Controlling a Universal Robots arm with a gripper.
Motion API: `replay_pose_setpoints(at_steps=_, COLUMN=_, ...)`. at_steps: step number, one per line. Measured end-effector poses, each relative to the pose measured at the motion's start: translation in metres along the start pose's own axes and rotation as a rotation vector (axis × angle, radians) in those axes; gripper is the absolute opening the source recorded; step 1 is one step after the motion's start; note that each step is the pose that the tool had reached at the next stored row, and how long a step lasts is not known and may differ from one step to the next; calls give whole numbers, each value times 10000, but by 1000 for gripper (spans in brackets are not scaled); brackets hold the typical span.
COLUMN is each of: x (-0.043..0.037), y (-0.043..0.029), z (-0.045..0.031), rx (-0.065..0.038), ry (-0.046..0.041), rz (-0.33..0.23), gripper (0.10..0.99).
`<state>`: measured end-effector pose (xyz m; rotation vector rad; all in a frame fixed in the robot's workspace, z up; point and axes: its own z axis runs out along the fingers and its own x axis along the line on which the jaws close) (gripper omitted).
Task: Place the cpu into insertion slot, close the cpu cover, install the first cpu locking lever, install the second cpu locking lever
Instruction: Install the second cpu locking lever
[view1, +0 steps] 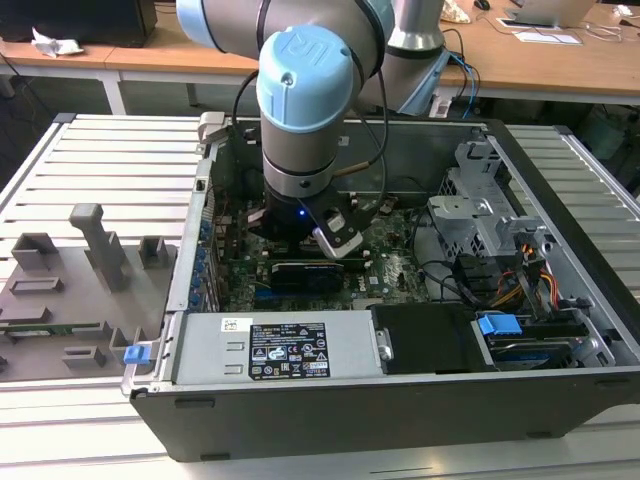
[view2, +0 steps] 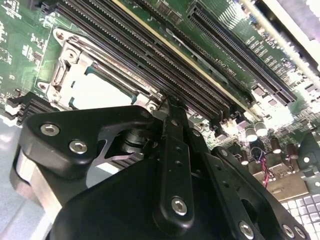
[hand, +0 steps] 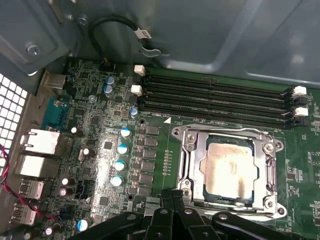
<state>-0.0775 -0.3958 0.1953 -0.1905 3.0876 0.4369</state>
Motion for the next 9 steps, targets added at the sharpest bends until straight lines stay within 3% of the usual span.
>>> replay_pose_setpoints(at_steps=4, x=9, y=1, z=-1, rx=-11, ry=-2, rz=0, gripper=106)
replay_pose_setpoints(at_steps=7, x=8, y=52, z=-175, rx=-11, ry=-3, rz=0, gripper=106)
replay_pose_setpoints(at_steps=9, x=8, y=53, z=-180, rx=-6, ry=-2, rz=-1, gripper=106)
